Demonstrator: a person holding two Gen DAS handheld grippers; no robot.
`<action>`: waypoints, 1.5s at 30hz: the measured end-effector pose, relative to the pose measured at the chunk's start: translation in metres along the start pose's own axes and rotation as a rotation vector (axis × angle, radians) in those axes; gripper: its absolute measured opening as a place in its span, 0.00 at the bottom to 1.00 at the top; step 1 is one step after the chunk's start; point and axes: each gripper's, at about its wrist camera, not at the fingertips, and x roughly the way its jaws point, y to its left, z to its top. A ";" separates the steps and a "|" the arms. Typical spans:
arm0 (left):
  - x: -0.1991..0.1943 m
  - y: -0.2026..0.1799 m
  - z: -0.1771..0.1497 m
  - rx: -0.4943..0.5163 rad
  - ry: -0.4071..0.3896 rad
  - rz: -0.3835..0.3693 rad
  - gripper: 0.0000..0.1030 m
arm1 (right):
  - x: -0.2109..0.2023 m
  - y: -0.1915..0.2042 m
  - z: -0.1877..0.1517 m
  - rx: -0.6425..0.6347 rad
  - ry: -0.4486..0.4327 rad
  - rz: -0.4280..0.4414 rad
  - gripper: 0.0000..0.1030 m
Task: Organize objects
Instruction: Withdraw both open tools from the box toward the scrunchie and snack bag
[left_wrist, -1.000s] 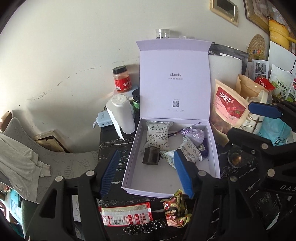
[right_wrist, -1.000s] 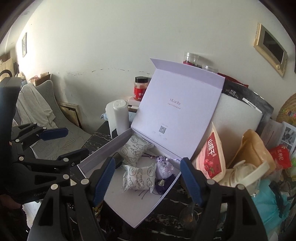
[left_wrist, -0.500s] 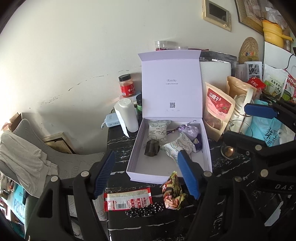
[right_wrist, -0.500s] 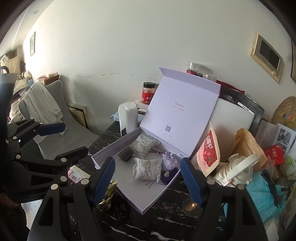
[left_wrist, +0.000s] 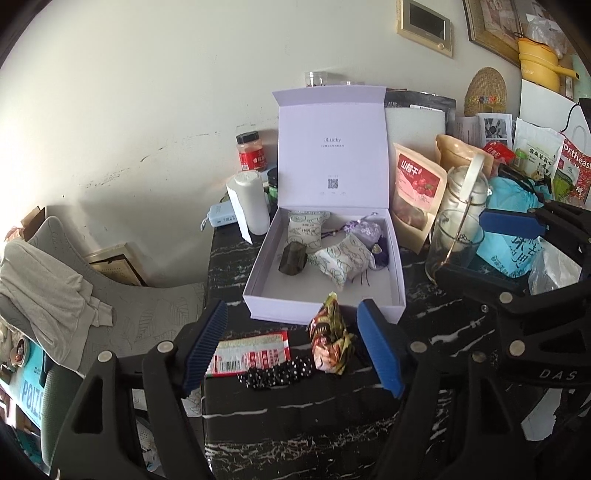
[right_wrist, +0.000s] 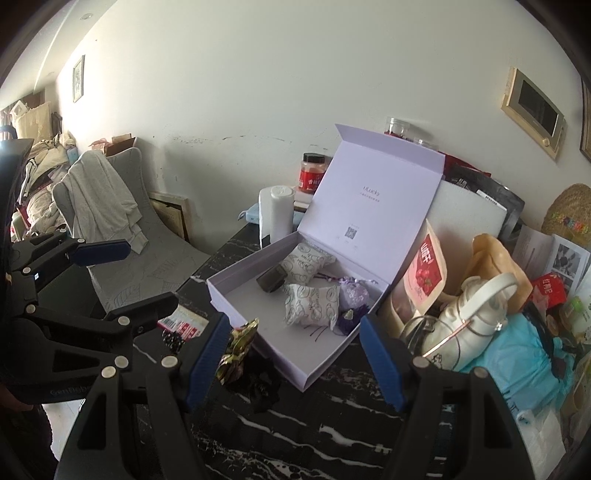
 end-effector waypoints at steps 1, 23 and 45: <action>0.000 0.000 -0.003 -0.003 0.003 0.001 0.70 | 0.000 0.002 -0.004 0.000 0.002 0.004 0.71; 0.016 0.010 -0.099 -0.104 0.125 0.014 0.70 | 0.021 0.039 -0.068 -0.013 0.093 0.101 0.71; 0.095 0.046 -0.133 -0.177 0.242 -0.051 0.70 | 0.090 0.047 -0.096 0.022 0.189 0.183 0.71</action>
